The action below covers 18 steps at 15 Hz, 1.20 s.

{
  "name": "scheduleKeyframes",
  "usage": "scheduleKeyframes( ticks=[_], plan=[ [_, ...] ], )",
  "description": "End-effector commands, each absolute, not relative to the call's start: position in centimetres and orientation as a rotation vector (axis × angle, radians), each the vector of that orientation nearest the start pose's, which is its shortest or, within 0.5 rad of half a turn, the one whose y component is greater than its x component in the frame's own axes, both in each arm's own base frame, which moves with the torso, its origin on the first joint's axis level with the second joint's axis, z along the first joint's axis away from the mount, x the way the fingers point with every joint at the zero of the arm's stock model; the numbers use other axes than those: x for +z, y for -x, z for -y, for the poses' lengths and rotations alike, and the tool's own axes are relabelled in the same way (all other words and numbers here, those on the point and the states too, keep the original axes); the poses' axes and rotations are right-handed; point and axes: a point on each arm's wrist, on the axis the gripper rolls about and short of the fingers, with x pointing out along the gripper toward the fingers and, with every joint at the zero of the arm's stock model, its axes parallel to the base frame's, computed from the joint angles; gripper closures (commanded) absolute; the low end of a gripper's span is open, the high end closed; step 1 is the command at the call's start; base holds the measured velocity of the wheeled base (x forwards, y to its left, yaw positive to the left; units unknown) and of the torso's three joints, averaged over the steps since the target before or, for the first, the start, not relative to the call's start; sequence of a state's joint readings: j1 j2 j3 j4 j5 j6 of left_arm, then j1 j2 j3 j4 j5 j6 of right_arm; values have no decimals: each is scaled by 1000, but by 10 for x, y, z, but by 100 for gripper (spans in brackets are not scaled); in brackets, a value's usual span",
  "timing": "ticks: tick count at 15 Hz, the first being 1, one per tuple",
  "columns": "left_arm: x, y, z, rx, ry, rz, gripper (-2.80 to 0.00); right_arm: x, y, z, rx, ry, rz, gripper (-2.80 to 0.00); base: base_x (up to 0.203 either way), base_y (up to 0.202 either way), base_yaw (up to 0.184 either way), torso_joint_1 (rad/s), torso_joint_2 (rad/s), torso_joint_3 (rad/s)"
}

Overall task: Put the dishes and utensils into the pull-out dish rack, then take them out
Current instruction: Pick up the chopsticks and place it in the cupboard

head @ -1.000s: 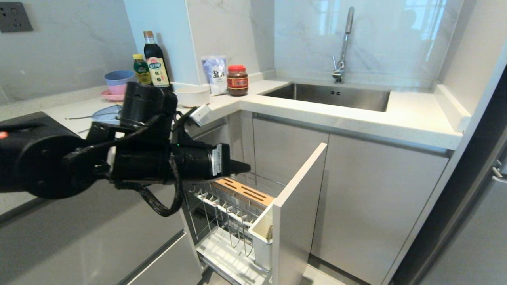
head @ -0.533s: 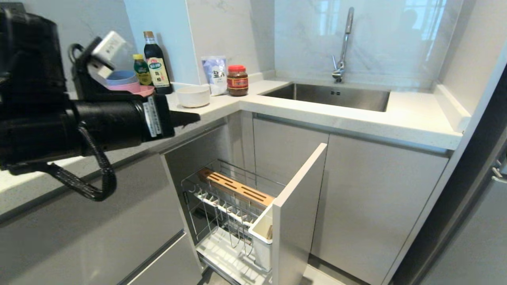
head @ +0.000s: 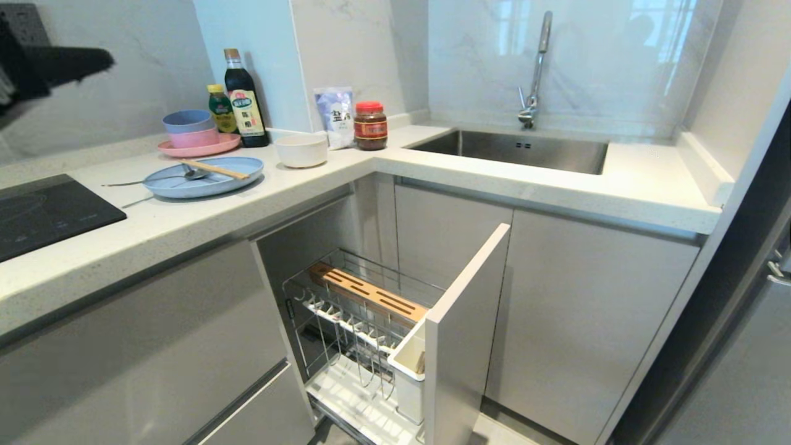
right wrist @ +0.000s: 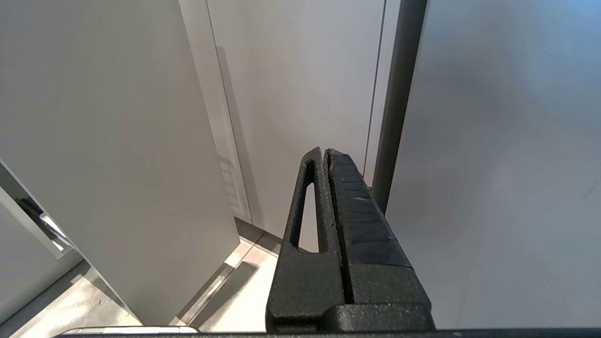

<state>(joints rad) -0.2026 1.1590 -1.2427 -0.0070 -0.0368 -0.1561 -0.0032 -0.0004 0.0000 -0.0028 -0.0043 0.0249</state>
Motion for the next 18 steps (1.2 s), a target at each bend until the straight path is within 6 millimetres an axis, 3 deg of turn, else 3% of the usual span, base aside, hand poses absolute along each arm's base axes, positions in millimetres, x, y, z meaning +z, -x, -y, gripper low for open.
scheduleKeyframes(
  ticks=[1,4,7,13,16,18],
  plan=[
    [394,-99,13,-174,145,217,0,75,23,0,-8,-25,6,0,0,0,0,0,0,0],
    [395,-40,3,-93,58,349,0,75,23,0,-8,-25,6,0,0,0,0,0,0,0],
    [376,11,1,-23,-54,410,0,75,23,0,-8,-26,6,0,0,0,0,0,0,0],
    [262,73,5,-27,-123,369,0,75,23,0,-8,-25,6,0,0,0,0,0,0,0],
    [196,72,3,-56,-121,307,0,75,23,0,-8,-25,6,0,0,0,0,0,0,0],
    [154,57,2,-37,-104,223,0,75,23,0,-8,-25,6,0,0,0,0,0,0,0]
  ],
)
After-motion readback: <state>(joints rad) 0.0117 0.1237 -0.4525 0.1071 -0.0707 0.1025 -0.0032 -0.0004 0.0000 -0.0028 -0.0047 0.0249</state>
